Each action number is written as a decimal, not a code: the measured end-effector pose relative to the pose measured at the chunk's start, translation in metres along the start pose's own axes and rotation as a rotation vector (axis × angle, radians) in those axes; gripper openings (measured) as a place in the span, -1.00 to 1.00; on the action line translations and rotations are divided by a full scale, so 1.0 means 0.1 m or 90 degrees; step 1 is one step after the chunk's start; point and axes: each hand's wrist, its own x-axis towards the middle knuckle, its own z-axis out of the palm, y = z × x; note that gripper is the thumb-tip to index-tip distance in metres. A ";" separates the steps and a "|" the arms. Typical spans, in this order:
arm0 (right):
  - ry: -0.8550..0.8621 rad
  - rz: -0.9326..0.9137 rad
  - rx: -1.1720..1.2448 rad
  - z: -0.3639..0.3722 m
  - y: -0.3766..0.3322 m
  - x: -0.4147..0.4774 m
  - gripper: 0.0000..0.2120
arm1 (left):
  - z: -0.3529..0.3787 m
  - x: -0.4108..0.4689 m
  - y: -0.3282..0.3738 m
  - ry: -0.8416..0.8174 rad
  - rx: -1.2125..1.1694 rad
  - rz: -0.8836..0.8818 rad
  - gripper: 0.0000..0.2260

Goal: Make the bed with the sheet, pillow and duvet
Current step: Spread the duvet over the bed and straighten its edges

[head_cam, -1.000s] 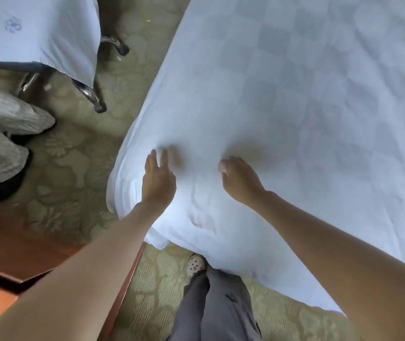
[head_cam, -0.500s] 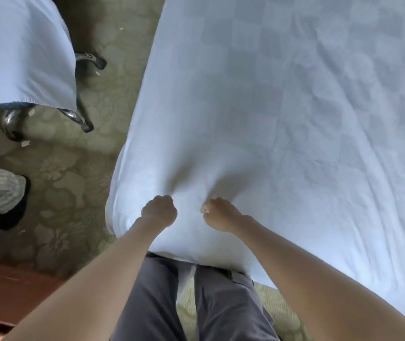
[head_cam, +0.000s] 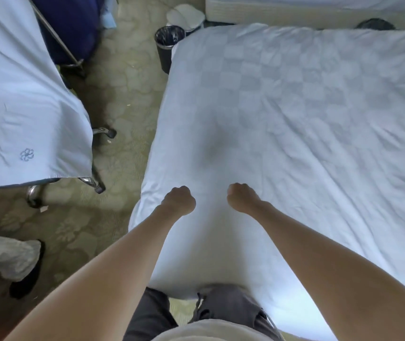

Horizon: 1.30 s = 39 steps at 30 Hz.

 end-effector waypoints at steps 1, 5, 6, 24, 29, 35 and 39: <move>0.009 0.002 0.009 -0.06 -0.03 0.00 -0.89 | -0.05 0.02 0.05 -0.009 -0.007 0.013 -0.71; 0.026 0.025 0.025 -0.16 -0.23 0.08 -0.78 | -0.24 0.17 0.08 -0.039 -0.011 0.037 -0.71; 0.027 0.033 0.033 -0.14 -0.30 0.11 -0.76 | -0.30 0.23 0.04 -0.044 -0.009 0.043 -0.71; 0.142 0.464 0.403 0.45 -0.83 -0.12 -0.63 | -0.80 1.04 0.21 -0.210 0.386 0.373 -0.72; 0.183 0.561 0.513 0.90 -0.57 -0.53 -0.65 | -0.35 0.71 0.42 -0.233 0.443 0.457 -0.69; 0.186 0.572 0.567 1.41 -0.47 -0.62 -0.80 | -0.08 0.61 0.25 -0.229 0.517 0.497 -0.80; 0.179 0.578 0.575 1.62 -0.59 -0.44 -0.77 | -0.06 0.81 0.13 -0.238 0.596 0.486 -0.57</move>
